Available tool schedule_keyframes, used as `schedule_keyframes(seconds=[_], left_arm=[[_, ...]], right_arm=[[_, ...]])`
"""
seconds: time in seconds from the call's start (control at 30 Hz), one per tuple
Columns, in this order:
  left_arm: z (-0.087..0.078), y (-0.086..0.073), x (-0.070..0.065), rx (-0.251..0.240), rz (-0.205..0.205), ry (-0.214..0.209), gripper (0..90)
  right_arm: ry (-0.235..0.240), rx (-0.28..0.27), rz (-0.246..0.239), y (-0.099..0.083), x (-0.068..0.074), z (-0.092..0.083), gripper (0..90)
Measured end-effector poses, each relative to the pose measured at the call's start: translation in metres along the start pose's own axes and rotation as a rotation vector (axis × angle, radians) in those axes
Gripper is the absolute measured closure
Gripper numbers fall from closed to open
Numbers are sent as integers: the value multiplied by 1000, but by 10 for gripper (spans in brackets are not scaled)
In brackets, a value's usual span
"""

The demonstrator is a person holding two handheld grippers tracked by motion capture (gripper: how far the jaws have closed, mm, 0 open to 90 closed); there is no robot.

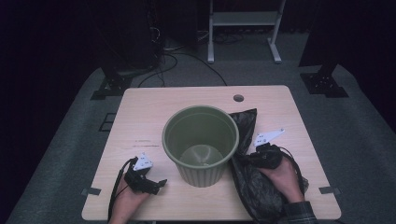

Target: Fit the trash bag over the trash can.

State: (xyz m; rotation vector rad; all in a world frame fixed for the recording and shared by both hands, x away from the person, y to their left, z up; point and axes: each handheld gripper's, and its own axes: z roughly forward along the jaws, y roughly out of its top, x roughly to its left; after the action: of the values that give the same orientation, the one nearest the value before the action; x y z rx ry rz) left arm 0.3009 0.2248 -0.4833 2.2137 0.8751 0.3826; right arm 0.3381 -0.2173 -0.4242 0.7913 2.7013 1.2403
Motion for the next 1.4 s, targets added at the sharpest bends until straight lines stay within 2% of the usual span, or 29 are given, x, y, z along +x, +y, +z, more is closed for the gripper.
schedule_keyframes(seconds=[0.17,0.47,0.7,0.97,1.2,1.4], left_arm=[[0,0,0,0,0,0,0],[0,0,0,2,1,0,0],[0,0,0,2,0,0,0],[0,0,0,2,0,-1,0],[0,0,0,2,1,0,0],[0,0,0,0,0,0,0]], right_arm=[[35,-1,-39,8,8,-15,883],[95,-68,-89,24,17,-46,883],[150,-120,-125,34,22,-63,883],[195,-185,-173,53,29,-87,883],[221,-224,-211,70,34,-98,883],[237,-235,-249,91,40,-106,882]])
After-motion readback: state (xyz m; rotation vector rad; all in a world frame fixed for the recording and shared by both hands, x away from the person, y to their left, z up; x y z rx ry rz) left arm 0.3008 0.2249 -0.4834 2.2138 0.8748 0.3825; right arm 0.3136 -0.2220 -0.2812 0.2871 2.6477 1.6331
